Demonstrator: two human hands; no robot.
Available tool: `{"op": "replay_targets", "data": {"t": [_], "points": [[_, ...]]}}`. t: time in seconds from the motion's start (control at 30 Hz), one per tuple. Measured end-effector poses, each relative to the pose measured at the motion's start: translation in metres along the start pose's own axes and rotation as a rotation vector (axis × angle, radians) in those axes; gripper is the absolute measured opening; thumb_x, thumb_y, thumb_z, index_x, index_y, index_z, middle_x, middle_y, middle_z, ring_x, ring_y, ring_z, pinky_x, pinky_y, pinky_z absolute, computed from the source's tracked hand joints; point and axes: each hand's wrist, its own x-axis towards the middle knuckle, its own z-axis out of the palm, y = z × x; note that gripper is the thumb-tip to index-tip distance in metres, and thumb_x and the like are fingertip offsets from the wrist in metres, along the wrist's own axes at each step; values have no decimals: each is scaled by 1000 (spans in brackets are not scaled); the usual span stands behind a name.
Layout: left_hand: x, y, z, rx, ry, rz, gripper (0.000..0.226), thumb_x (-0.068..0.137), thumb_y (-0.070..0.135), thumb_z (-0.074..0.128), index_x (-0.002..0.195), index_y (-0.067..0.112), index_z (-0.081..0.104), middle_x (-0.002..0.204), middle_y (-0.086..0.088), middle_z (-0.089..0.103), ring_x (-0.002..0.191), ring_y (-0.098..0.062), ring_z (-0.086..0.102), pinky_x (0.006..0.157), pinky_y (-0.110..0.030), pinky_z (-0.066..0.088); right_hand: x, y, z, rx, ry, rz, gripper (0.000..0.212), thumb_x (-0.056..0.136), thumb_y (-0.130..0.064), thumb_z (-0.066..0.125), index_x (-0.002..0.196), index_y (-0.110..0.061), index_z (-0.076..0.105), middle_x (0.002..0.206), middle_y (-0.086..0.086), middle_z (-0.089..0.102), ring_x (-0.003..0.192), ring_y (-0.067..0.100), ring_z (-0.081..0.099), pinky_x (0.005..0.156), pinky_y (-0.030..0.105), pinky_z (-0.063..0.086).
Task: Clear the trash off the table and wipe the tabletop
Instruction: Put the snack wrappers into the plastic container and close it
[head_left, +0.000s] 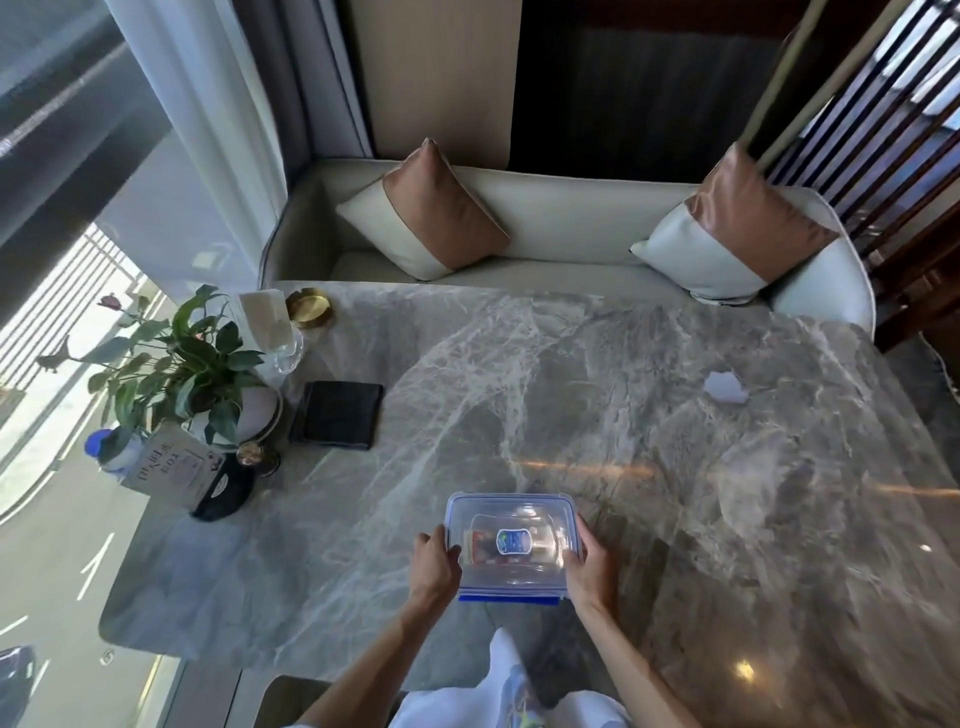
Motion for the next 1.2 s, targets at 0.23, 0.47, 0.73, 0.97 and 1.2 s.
{"op": "replay_targets", "data": {"t": [0.23, 0.47, 0.73, 0.97, 1.2], "points": [[1, -3, 0, 5, 0, 21, 35, 92, 12, 53, 126, 3, 51, 112, -23, 52, 107, -36, 52, 91, -34, 41, -4, 1, -3, -3, 6, -4, 52, 86, 11, 50, 133, -10, 53, 130, 5, 61, 121, 23, 56, 103, 33, 41], [2, -6, 0, -16, 6, 34, 34, 92, 15, 54, 125, 6, 53, 108, -22, 54, 106, -35, 52, 87, -32, 42, -3, 1, -2, -1, -10, 2, 50, 87, 9, 49, 133, -9, 53, 128, 4, 61, 118, 22, 58, 97, 26, 43], [3, -5, -2, -47, -2, 7, 43, 92, 19, 57, 133, 11, 49, 117, -22, 53, 107, -36, 57, 92, -35, 44, -5, -3, 0, -32, 2, 35, 49, 89, 7, 49, 135, -9, 51, 132, 7, 59, 122, 24, 55, 101, 30, 42], [11, 10, -8, -14, -86, -77, 47, 87, 13, 50, 134, 13, 42, 125, -23, 47, 116, -39, 51, 98, -42, 43, -1, -8, 7, -134, 33, 52, 35, 85, 4, 54, 113, -17, 52, 107, 7, 65, 97, 28, 63, 78, 35, 52], [35, 52, -14, 451, -34, 126, 74, 83, 28, 58, 145, 21, 17, 149, -13, 22, 135, -32, 26, 107, -48, 31, 12, -34, 8, -85, -186, 230, 98, 80, -7, 73, 152, -14, 7, 158, 9, 18, 145, 29, 22, 114, 39, 26]]}}
